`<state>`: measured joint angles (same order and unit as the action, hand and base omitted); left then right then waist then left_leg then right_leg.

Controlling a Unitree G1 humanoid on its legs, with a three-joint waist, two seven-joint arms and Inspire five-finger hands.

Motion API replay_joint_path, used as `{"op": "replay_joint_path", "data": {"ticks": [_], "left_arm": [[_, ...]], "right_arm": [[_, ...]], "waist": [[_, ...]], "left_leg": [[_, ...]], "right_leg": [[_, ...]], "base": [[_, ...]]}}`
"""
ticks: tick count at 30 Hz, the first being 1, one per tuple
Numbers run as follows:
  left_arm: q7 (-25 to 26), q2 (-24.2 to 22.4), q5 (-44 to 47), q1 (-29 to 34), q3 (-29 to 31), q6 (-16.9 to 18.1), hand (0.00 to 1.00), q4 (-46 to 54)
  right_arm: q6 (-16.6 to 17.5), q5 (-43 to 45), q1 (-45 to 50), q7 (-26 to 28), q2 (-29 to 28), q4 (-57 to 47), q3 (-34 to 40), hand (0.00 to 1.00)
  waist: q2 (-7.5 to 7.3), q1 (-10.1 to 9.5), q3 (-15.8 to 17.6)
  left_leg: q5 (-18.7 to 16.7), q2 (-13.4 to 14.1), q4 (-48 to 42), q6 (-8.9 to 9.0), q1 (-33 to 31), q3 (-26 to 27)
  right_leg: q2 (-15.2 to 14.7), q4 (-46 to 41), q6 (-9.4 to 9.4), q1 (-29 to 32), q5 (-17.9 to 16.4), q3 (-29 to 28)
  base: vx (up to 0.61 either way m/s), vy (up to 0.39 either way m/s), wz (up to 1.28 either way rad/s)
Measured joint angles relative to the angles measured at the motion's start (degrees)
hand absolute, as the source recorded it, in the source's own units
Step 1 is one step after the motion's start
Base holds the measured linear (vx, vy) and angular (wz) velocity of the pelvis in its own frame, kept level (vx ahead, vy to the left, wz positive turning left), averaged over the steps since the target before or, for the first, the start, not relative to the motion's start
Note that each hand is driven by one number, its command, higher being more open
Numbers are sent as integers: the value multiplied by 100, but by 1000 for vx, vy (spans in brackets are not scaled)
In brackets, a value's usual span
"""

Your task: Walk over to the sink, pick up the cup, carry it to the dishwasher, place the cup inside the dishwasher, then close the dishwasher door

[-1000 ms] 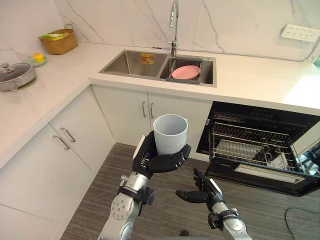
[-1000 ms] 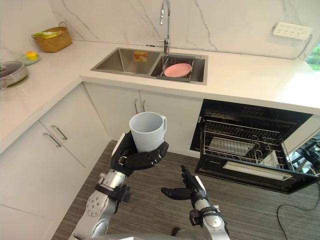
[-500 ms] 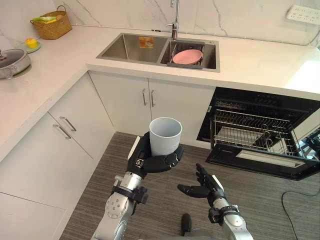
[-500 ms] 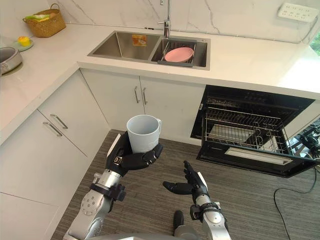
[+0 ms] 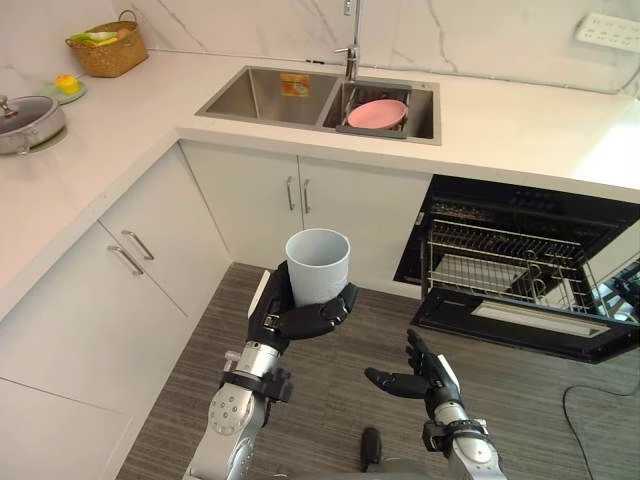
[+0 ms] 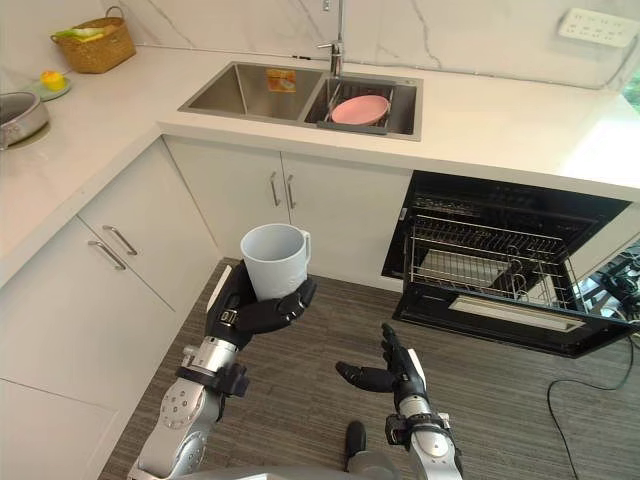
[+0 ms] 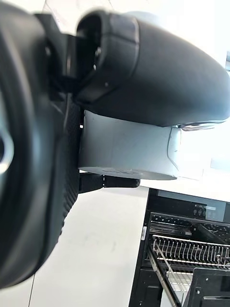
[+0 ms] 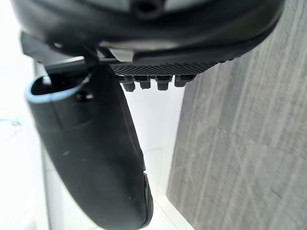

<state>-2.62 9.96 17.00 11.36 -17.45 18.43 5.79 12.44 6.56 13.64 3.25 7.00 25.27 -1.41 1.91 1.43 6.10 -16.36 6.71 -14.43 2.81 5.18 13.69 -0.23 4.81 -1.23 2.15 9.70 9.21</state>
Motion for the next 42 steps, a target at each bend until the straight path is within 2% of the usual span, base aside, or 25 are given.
{"op": "replay_joint_path", "data": {"ticks": [2, 3, 5, 6, 8, 10, 11, 14, 16, 18, 20, 21, 23, 24, 25, 26, 27, 30, 32, 34, 35, 36, 37, 41, 42], "left_arm": [[0, 0, 0, 3, -7, 5, 0, 0], [-1, -5, -1, 0, -23, 6, 0, -31], [-1, -44, 0, 2, -46, 13, 0, -137], [-2, -86, 0, 14, -48, 13, 0, -225], [-5, -145, -1, 61, -68, 13, 0, -293], [-26, -217, -3, 95, -129, 14, 0, -291], [-34, -257, -3, 129, -142, 13, 0, -286], [-24, -278, -1, 256, -112, 8, 0, -191], [-22, -319, 5, 450, -53, 8, 0, 56], [-20, -346, 7, 506, 44, 9, 0, 126], [-18, -339, 7, 495, 128, 9, 0, 126], [-22, -313, 10, 491, 123, 8, 0, 127], [-21, -272, 15, 494, 138, 7, 0, 128], [-10, -241, 15, 504, 128, -14, 0, 120], [-11, -213, 9, 526, 98, -18, 0, 120], [-10, -215, 9, 547, 91, -17, 0, 122], [21, -205, 11, 556, 68, -16, 0, 151], [152, -203, 12, 305, 2, -28, 0, 160], [239, -194, 10, 152, 6, -75, 0, 148], [265, -124, 10, 127, 20, -86, 0, 180], [272, -227, 9, 73, 17, -148, 0, 90], [263, -316, -2, 67, -46, -226, 0, 61], [263, -340, -2, 75, -84, -236, 0, 54], [236, -403, -18, 76, -383, -236, 0, -6], [198, -406, -20, 77, -445, -235, 0, -4]], "right_arm": [[20, 0, 3, -21, 9, -131, 0, 100], [38, 0, -18, -39, 20, -154, 1, 100], [41, 0, -27, -51, 76, -154, 5, 100], [44, 1, -14, -51, 121, -154, 6, 100], [57, 1, 9, -47, 178, -154, 3, 100], [64, 2, -7, -60, 233, -159, 24, 100], [64, -1, -11, -55, 259, -216, 10, 100], [67, -23, -21, -39, 261, -352, -39, 100], [85, -37, -39, 2, 291, -378, -149, 100], [86, -127, -14, 64, 303, -366, -264, 100], [87, -126, 7, 178, 290, -369, -300, 100], [87, -122, 56, 245, 288, -367, -279, 100], [87, -121, 64, 318, 257, -351, -236, 100], [87, -121, 58, 338, 226, -337, -238, 100], [88, -122, 48, 340, 176, -255, -245, 100], [89, -122, 33, 341, 154, -193, -265, 100], [90, -124, -42, 342, 115, -95, -339, 100], [134, -123, -262, 399, 60, -120, -400, 100], [134, -110, -438, 439, 49, -163, -396, 100], [138, -62, -379, 502, 24, -476, -401, 100], [180, 84, -401, 548, 132, -671, -386, 100], [181, 158, -438, 538, 180, -775, -329, 100], [181, 218, -436, 538, 207, -842, -328, 100], [202, 276, -384, 547, 199, -1295, -337, 100], [233, 275, -398, 552, 190, -1387, -347, 100]], "waist": [[71, 10, 38], [86, 15, 50], [121, 15, 66], [167, 21, 74], [187, 18, 64], [236, 19, 38], [230, 17, 41], [239, -29, 37], [317, -87, 2], [417, -170, -74], [410, -152, -126], [388, -119, -136], [270, -129, -131], [221, -114, -115], [142, -68, -84], [149, -63, -117], [160, -67, -199], [198, -57, -240], [207, -45, -199], [-57, -38, -243], [92, -22, -134], [190, -39, -170], [187, -45, -164], [127, -60, -37], [116, -130, -31]], "left_leg": [[-59, 169, -151, 85, 8, 41], [-51, 283, -758, 87, -208, 88], [149, 481, -1841, -199, -679, 105], [431, 626, -2555, -235, -961, 109], [383, 657, -2929, -156, -1163, 104], [82, 503, -2580, -123, -1214, 107], [-6, 256, -2009, -62, -1216, 50], [25, -199, -1065, -15, -1346, -327], [74, -303, -454, 38, -1394, -653], [273, -243, -497, -199, -1334, -581], [386, -247, -496, -311, -1291, -448], [434, -333, -417, -375, -1206, -408], [488, -535, -211, -460, -964, -240], [555, -677, -103, -574, -731, -192], [584, -781, 23, -650, -451, -197], [581, -806, 86, -691, -333, -208], [616, -809, 215, -632, -187, -229], [661, -593, 491, -579, -30, -404], [657, -371, 570, -523, 77, -508], [532, -485, 482, -355, 239, -551], [177, -285, 225, -234, 317, -697], [147, -197, -59, -195, 261, -723], [170, -164, -204, -175, 233, -718], [362, 124, -2189, 73, -439, -643], [202, 240, -2533, 18, -638, -510]], "right_leg": [[126, -293, -65, 93, -210, -18], [163, -605, -148, 210, -429, -14], [167, -835, -209, 238, -604, -40], [172, -977, -254, 200, -730, -90], [170, -1025, -315, 118, -834, -187], [147, -1069, -369, 58, -904, -326], [92, -1077, -397, 2, -930, -452], [20, -1038, -347, -48, -973, -714], [121, -980, -284, -42, -1011, -938], [256, -964, -171, -126, -1031, -1255], [221, -1133, 5, -57, -1098, -1374], [147, -1393, 89, 24, -1302, -1402], [-120, -2648, 306, 438, -1850, -1258], [-365, -3681, 419, 750, -2109, -932], [-611, -4242, 350, 855, -2160, -479], [-702, -4377, 327, 841, -2165, -276], [-772, -4600, 282, 876, -2136, -85], [-648, -4330, 235, 1061, -2549, 239], [-464, -3678, 268, 1226, -2519, 372], [-490, -2482, 153, 1110, -1389, 297], [-364, -2509, -22, 939, -1310, 385], [-276, -2414, -85, 815, -1358, 378], [-243, -2334, -88, 738, -1361, 377], [-132, -1812, -111, 106, -1446, 374], [-126, -1769, -138, 9, -1475, 333]], "base": [[32, -74, -12], [52, -106, -6], [63, -126, -11], [58, -76, -17], [92, -48, -28], [113, 4, -34], [82, 45, -36], [55, 95, -48], [44, 152, -74], [109, 170, -83], [181, 212, -56], [160, 198, -21], [197, 184, -15], [273, 132, 5], [267, 79, 12], [325, 48, 12], [355, 13, 14], [317, -48, 21], [315, -133, 13], [343, -155, 8], [358, -126, 0], [390, -153, -5], [314, -132, -4], [156, -57, -1], [126, 16, -14]]}}
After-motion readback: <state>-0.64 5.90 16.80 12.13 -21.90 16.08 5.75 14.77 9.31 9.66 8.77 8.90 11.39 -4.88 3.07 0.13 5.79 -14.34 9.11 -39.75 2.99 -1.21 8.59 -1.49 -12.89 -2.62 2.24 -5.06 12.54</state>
